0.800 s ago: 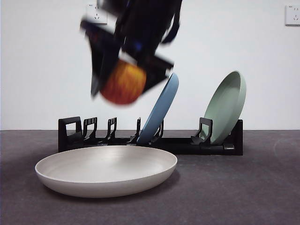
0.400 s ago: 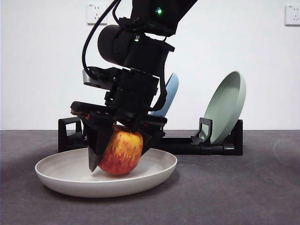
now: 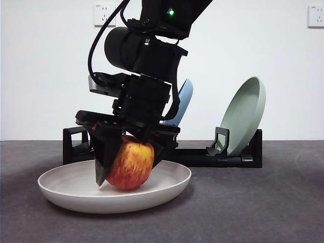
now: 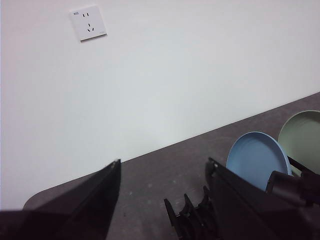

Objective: Take the yellow plate from the plate rack,put the plate on the table,take the apple from the table,put the apple in the plate

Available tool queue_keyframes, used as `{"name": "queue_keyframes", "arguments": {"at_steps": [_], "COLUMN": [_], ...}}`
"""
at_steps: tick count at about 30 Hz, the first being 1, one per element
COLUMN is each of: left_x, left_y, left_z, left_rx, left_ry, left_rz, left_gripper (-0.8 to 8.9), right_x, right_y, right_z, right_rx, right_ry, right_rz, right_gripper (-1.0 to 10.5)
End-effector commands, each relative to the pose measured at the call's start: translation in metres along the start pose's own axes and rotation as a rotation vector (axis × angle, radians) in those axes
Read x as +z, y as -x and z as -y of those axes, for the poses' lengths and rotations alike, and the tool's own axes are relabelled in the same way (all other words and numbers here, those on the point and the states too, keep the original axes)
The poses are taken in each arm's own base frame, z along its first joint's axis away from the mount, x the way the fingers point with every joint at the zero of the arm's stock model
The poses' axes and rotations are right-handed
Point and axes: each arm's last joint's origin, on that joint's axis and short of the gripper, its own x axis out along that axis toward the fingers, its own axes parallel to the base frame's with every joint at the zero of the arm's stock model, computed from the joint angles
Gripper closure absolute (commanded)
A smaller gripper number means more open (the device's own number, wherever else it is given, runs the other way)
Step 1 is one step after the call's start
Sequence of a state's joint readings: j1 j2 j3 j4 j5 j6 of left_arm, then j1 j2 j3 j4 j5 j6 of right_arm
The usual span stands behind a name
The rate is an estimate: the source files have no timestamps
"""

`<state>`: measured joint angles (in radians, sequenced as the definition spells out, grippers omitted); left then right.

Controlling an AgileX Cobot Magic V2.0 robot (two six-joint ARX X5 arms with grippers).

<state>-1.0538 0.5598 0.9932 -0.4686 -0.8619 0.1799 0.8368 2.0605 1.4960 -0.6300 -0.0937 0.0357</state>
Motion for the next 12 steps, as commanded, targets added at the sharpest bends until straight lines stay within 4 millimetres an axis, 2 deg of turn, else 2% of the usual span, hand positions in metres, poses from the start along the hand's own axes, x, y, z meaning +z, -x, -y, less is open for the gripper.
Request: {"name": "queue_keyframes", "arguments": {"at_steps": [1, 7, 12], "left_x": [-0.001, -0.002, -0.002], "left_y": [0.0, 0.0, -0.001], "left_z": [0.0, 0.0, 0.001], "left_rx": [0.006, 0.004, 0.0], "left_ry": [-0.007, -0.013, -0.01], "left_rz": [-0.001, -0.009, -0.013], "left_gripper": [5.3, 5.3, 5.31], "right_x": [-0.002, -0.001, 0.004], "right_y": [-0.008, -0.004, 0.018], "right_z": [-0.001, -0.001, -0.004], "right_rx": [0.003, 0.006, 0.008], "right_ry": [0.002, 0.003, 0.009], "right_rz": [-0.021, -0.011, 0.046], "right_gripper": [4.7, 4.7, 4.7]}}
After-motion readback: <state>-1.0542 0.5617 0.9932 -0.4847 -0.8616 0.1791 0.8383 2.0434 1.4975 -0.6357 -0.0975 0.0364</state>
